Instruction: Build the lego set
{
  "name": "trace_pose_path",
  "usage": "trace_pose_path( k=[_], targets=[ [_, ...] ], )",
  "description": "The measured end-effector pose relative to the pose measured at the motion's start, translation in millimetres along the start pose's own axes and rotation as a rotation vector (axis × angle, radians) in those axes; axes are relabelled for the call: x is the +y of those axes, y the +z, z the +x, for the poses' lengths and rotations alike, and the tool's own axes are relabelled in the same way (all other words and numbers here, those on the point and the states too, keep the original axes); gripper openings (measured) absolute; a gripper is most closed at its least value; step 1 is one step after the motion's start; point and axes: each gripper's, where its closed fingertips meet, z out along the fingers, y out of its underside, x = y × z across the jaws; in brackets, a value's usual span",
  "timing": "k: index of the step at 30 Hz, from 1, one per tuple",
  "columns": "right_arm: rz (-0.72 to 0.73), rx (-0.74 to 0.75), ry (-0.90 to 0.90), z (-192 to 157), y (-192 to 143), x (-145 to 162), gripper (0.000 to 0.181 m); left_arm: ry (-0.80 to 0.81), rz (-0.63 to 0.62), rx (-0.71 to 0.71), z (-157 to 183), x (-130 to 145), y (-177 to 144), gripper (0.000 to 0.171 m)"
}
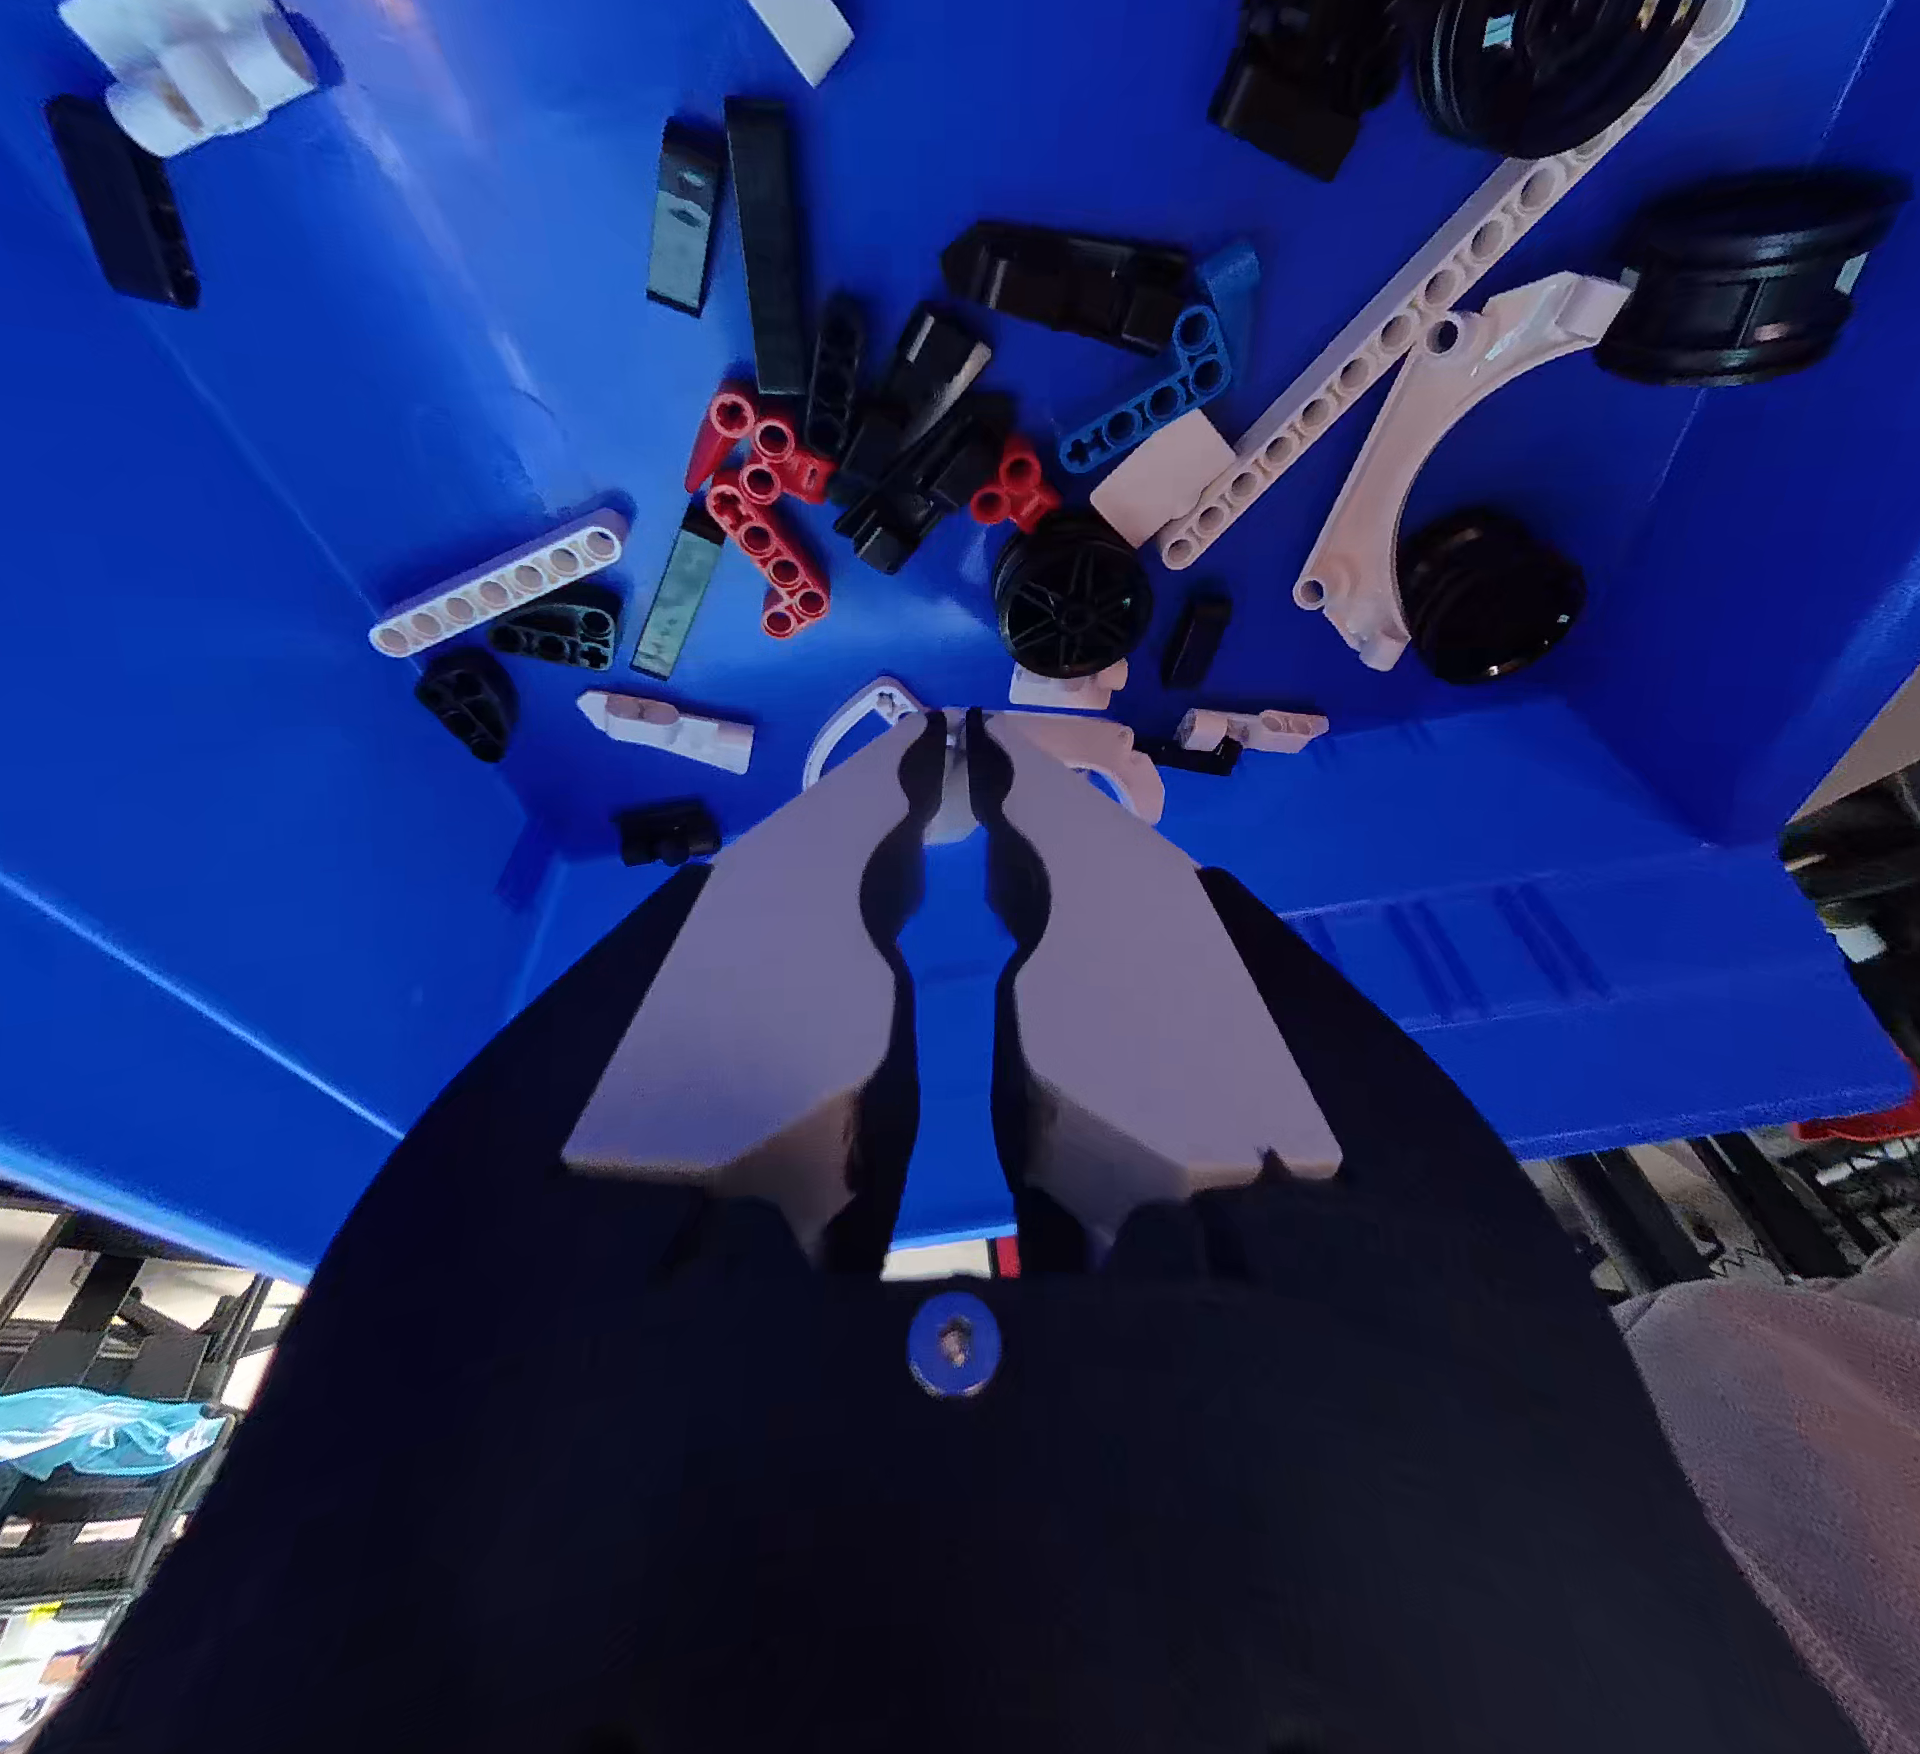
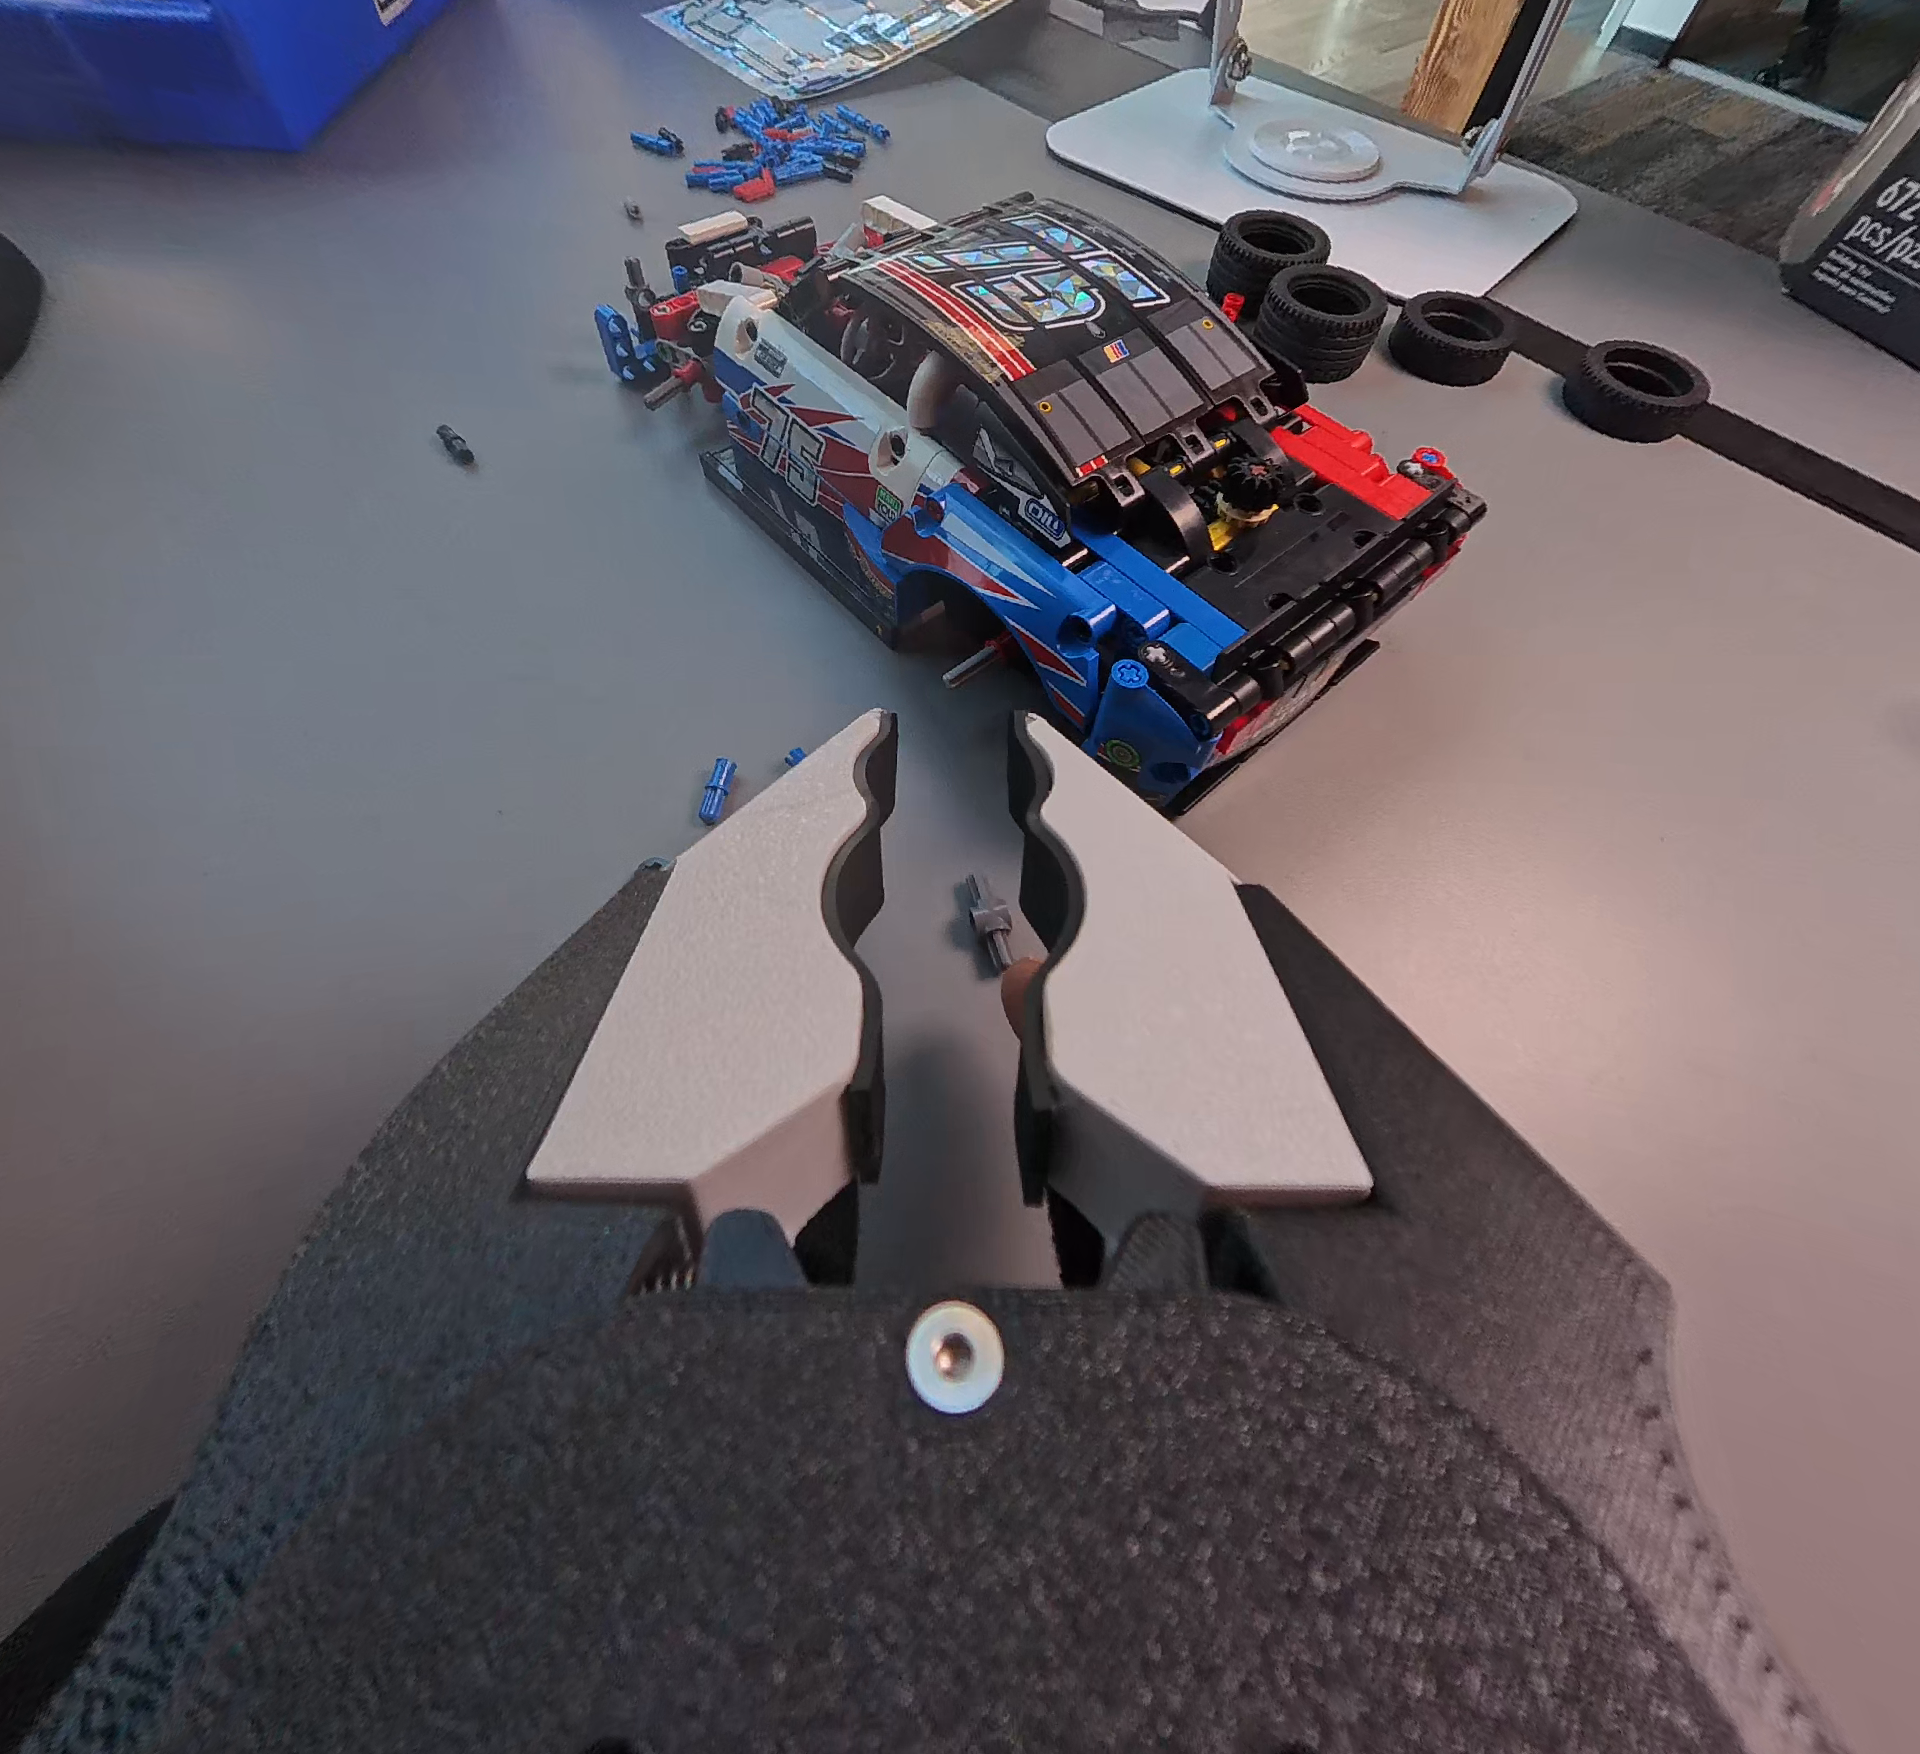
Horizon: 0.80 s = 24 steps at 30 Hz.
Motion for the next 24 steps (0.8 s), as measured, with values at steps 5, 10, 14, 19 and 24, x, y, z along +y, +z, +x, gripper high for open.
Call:
trace_pose_path(
  k=[5,10,14,19,24],
  targets=[
    [-0.008,-0.008,-0.003,-1.1,2.1,1.2,0.019,0.001,-0.032,-0.046,-0.1,10.3,0.5,0.032],
    [-0.006,-0.006,-0.002,-1.2,1.7,0.6,0.019,0.0,0.002,-0.024,5.9,8.1,3.9,0.054],
    [-0.005,-0.004,-0.005,-1.6,1.7,0.1,0.019,0.009,-0.077,-0.017,8.7,14.9,21.8,0.059],
    [-0.007,-0.002,-0.004,-1.3,1.9,0.3,0.019,0.026,-0.005,-0.078,-2.4,-2.4,18.3,0.0],
    [-0.007,0.002,-0.003,-0.7,1.5,0.7,0.019,0.037,0.185,-0.124,-7.8,-33.0,2.3,0.0]
  ],
)
